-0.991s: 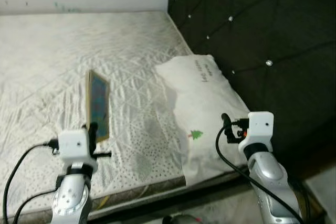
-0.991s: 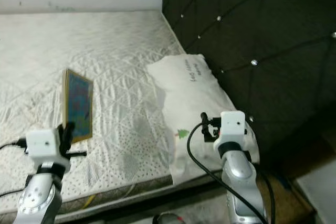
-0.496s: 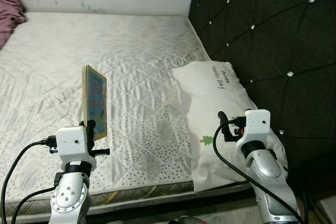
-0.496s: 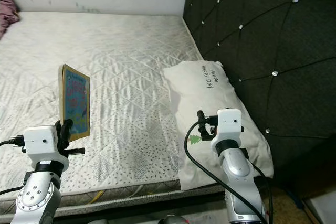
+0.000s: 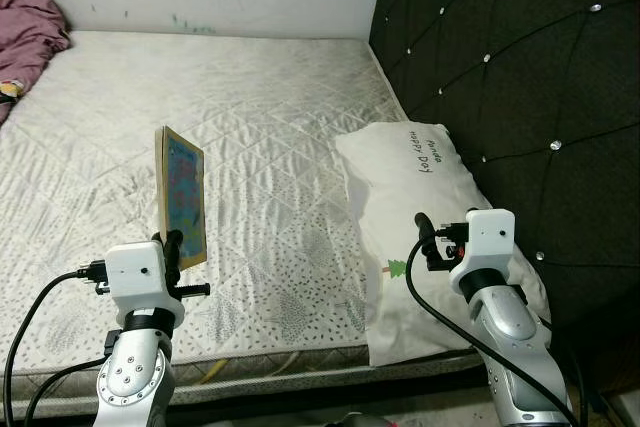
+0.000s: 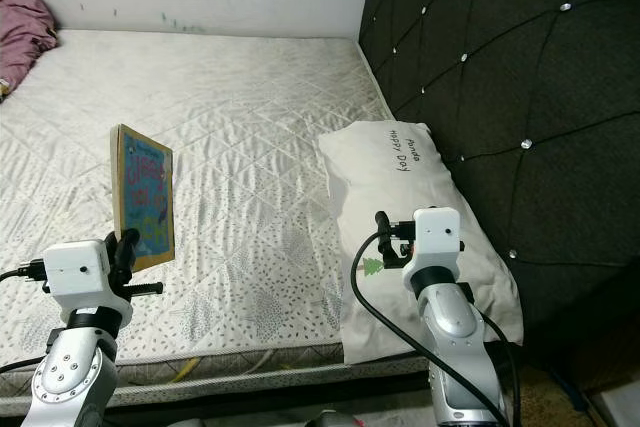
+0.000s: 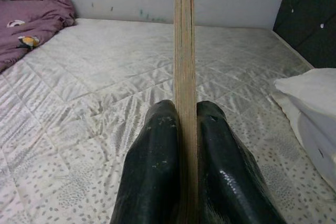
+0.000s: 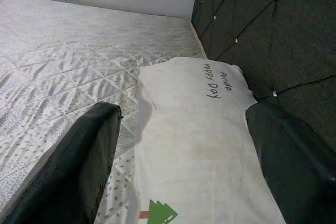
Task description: Clean up the room
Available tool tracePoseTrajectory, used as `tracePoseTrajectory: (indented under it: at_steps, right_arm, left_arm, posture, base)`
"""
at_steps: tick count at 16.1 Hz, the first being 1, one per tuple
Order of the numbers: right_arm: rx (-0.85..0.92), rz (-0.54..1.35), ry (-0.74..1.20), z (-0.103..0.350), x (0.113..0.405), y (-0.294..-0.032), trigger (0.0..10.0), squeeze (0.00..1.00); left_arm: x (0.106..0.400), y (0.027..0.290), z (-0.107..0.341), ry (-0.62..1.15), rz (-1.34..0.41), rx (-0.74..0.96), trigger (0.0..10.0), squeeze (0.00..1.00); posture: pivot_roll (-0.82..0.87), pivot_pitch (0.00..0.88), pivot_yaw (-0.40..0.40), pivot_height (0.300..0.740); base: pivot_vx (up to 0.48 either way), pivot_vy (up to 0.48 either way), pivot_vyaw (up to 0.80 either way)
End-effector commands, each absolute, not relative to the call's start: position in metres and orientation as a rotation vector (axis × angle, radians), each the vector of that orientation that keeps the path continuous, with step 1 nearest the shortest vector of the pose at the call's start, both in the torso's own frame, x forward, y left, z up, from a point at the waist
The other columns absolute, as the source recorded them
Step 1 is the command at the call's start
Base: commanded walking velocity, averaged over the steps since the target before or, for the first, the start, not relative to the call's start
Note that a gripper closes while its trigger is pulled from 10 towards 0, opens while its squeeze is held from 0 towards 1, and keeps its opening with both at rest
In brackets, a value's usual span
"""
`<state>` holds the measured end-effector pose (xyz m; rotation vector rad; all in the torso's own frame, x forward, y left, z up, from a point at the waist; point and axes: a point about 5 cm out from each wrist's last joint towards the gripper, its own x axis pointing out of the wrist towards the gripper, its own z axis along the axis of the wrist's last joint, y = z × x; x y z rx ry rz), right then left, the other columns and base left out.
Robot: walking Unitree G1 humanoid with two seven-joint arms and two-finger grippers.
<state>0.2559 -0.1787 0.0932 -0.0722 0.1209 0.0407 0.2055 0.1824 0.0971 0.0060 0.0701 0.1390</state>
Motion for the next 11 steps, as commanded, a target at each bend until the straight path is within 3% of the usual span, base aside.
tracePoseTrajectory:
  at_steps: [1,6,11]
  right_arm:
    - [-0.078,0.044,0.113,0.0956,0.2575,-0.1798,10.0,0.0]
    - [-0.074,0.053,0.109,0.0962,0.2594,-0.1775,10.0,0.0]
    - [-0.075,0.054,0.112,0.0961,0.2603,-0.1772,10.0,0.0]
  left_arm:
    - [0.2094,0.1806,0.1027,0.041,0.131,-0.005,10.0,0.0]
    - [0.2116,0.1811,0.1027,0.043,0.133,-0.012,10.0,0.0]
    - [0.2144,0.1845,0.1037,0.043,0.159,-0.039,10.0,0.0]
  posture:
    - [0.03,0.022,-0.063,0.696]
    - [0.03,0.026,-0.067,0.656]
    - [0.03,0.027,-0.067,0.656]
  base:
    - [0.0,0.0,0.0]
    - [0.0,0.0,0.0]
    - [0.0,0.0,0.0]
